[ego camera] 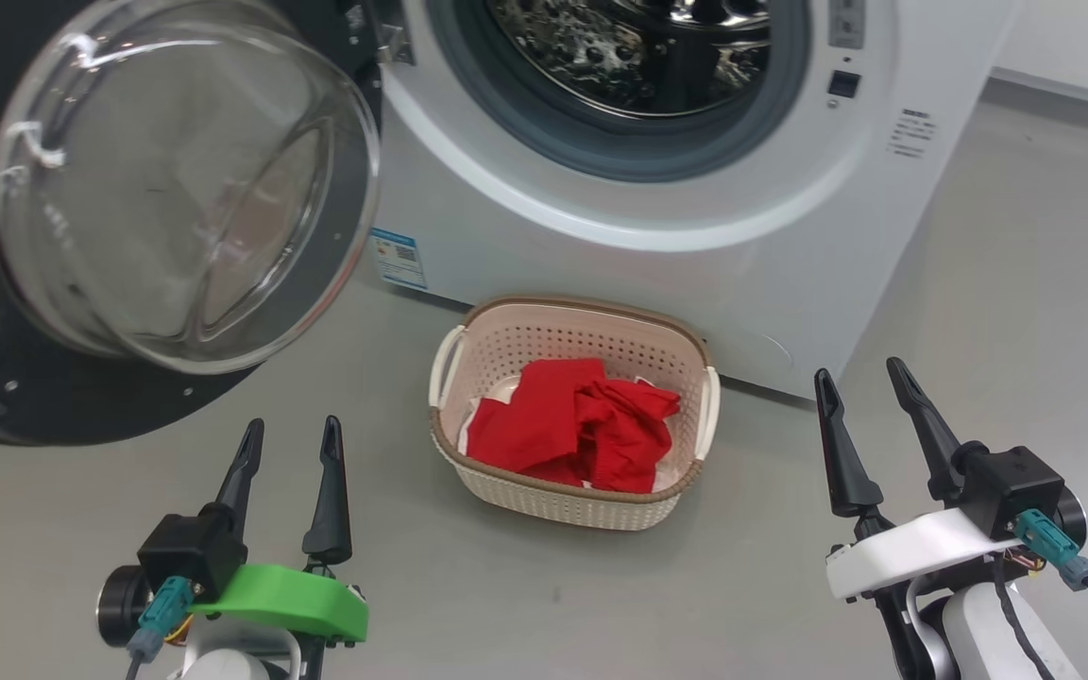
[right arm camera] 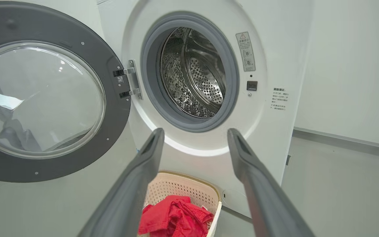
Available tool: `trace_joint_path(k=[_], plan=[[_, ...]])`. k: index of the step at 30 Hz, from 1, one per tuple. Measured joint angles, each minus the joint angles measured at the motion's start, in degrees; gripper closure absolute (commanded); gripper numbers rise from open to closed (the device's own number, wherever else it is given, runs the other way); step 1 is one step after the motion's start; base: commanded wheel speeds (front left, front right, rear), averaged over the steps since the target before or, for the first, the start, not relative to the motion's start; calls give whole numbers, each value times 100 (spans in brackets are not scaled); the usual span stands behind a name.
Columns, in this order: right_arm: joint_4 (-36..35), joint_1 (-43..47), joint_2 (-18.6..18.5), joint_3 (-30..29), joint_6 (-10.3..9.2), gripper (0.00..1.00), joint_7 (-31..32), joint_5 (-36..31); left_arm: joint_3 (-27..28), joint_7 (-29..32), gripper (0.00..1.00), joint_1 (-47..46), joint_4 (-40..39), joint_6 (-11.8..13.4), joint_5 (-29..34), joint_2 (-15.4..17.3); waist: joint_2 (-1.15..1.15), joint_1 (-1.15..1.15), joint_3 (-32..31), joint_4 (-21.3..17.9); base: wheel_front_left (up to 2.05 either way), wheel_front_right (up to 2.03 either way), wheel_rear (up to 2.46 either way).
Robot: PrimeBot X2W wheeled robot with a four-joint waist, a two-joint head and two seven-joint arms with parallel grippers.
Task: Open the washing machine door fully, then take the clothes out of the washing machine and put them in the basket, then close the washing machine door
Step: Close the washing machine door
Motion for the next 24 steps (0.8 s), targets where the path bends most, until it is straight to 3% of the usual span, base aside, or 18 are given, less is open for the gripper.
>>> trace_joint_path(k=[13,24], plan=[[1,34,32,55,0,0,0,2,120,0,0,179,-20,45,60,2,0,0,-164,689,0,0,0],[22,48,74,175,0,0,0,10,268,0,0,224,-108,54,103,12,0,0,-220,852,0,0,0]])
